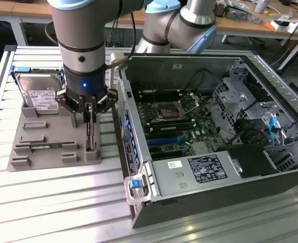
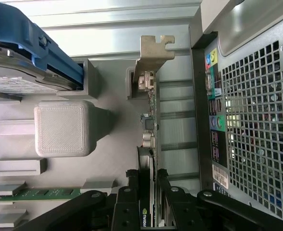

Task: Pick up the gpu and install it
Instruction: 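Pick up the gpu and move the gpu toward the slot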

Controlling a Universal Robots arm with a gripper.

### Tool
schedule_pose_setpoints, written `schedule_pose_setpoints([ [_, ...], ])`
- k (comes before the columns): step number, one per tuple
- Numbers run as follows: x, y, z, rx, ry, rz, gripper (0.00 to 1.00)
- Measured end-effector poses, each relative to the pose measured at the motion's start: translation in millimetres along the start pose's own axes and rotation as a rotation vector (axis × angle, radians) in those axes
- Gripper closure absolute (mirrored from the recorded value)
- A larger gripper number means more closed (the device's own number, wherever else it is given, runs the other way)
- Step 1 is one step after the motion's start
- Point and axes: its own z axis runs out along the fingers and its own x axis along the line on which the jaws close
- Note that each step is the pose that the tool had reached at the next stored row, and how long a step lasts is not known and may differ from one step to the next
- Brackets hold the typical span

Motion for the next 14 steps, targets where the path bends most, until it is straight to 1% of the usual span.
schedule_pose_setpoints([
  [9,0.0,0.0,-0.6,0.0001,0.0001,0.0,0.74],
  [14,-0.1,0.2,-4.1,0.0,0.0,0.0,0.74],
])
